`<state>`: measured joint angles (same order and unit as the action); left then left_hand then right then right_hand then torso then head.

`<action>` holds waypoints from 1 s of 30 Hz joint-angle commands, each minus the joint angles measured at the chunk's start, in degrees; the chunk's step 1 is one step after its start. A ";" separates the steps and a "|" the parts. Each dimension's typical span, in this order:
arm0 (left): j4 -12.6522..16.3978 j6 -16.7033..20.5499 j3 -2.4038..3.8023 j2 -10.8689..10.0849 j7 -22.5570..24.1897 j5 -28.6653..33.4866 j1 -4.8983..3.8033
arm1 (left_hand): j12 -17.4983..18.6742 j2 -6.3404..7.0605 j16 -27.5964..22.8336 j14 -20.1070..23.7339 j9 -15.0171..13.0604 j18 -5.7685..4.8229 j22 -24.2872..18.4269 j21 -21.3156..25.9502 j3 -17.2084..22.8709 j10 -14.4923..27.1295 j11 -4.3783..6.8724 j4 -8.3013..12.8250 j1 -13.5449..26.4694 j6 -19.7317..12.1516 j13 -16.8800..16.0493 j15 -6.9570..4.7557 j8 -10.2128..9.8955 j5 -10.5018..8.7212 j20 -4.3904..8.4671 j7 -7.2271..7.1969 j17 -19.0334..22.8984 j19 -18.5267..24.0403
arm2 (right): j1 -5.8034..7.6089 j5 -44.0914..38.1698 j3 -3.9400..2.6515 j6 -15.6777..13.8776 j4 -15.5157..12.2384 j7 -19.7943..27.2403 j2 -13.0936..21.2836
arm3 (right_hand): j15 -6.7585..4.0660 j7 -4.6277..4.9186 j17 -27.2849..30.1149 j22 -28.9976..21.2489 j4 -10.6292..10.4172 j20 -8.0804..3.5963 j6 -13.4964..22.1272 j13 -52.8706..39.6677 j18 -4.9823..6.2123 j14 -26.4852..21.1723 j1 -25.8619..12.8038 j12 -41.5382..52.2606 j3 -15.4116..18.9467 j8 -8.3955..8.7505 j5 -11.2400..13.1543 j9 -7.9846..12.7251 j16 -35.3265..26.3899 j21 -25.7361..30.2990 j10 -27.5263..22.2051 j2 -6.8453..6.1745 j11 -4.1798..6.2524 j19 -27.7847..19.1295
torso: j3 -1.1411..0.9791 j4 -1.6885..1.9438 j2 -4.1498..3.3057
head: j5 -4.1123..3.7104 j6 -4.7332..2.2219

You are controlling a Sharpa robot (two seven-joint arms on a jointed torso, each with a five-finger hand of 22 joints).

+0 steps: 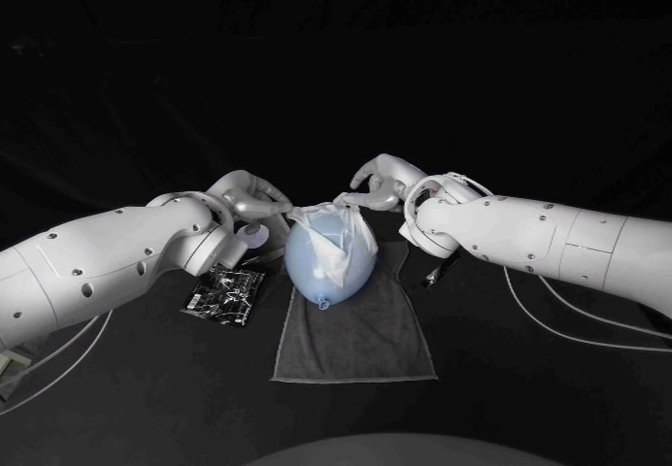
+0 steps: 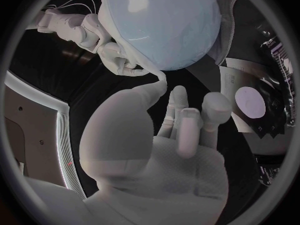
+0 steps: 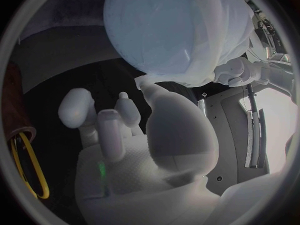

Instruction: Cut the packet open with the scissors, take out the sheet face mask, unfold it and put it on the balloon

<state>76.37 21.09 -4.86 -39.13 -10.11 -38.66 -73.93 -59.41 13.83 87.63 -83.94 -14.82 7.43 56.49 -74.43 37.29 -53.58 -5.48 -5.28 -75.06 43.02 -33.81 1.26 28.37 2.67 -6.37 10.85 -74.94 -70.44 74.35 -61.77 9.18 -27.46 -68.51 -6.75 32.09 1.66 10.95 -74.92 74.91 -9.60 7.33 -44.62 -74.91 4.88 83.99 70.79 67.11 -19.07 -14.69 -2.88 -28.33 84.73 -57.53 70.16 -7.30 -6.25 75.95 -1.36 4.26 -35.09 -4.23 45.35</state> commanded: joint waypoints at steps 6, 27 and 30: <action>0.47 -0.38 0.01 -1.03 -1.17 -0.04 -0.01 | 0.52 -0.83 0.06 -2.00 0.91 -0.64 0.20 -0.08 2.84 0.86 -0.47 3.04 -4.43 -0.35 0.81 0.63 -1.21 0.17 -0.67 0.22 -5.27 -0.03 | -0.01 2.27 -0.01 1.93 -0.11 -3.68 0.71 | 1.14 0.65 -1.96 5.61 -1.42 1.03 2.26 2.04 1.42 -2.39 0.49 -4.08 2.40 0.77 0.09 0.28 -1.83 1.73 -5.82 0.18 -0.68 -0.69 | 0.05 0.03 -0.01 | -0.10 -0.18; 1.57 2.44 0.04 -3.11 3.05 1.50 -0.02 | 0.33 -0.19 -0.24 -1.35 1.49 -0.25 -1.45 0.38 5.09 0.81 -0.60 4.43 -3.77 1.56 1.71 0.84 -1.08 0.13 -0.92 0.23 -3.93 1.36 | 0.02 16.57 0.00 0.76 -2.57 1.04 3.46 | 1.39 0.61 1.82 5.20 -2.00 1.55 1.38 9.52 1.85 -5.78 4.65 -9.71 3.37 -1.68 -0.07 -0.29 -3.20 3.67 -15.30 2.32 -0.77 -1.37 | 0.04 -0.04 -0.04 | -0.09 -0.35; 3.08 4.02 0.07 -4.36 8.86 5.05 -0.02 | 2.38 -0.43 -2.17 1.84 1.57 0.94 -7.63 3.75 5.26 2.63 -0.50 3.66 -2.22 1.86 3.32 0.79 -0.68 0.12 -0.93 0.03 2.28 5.81 | 0.03 21.35 0.00 -2.46 -4.59 5.73 5.21 | 0.76 -0.02 -0.01 5.97 -1.43 1.02 -0.07 9.71 1.41 -3.90 6.29 -7.85 2.21 -2.86 -0.09 -0.37 -1.75 0.90 -12.91 3.41 -0.05 0.24 | 0.05 0.05 -0.07 | -0.16 -0.48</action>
<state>78.67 22.38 -4.87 -43.14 -8.81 -37.65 -73.92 -57.45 13.46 85.78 -82.63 -13.30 7.43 49.80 -71.23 42.50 -51.50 -6.15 -1.30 -77.76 44.63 -30.80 2.07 27.53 2.67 -7.29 10.97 -73.74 -65.32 74.33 -48.00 9.20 -25.82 -72.29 -7.25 36.71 2.52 10.92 -74.40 74.90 -11.04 8.50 -44.39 -65.21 5.71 79.68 76.70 58.91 -16.60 -17.32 -2.88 -28.67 82.63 -56.11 56.61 -3.86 -6.47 75.76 -1.32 4.26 -35.13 -4.30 44.99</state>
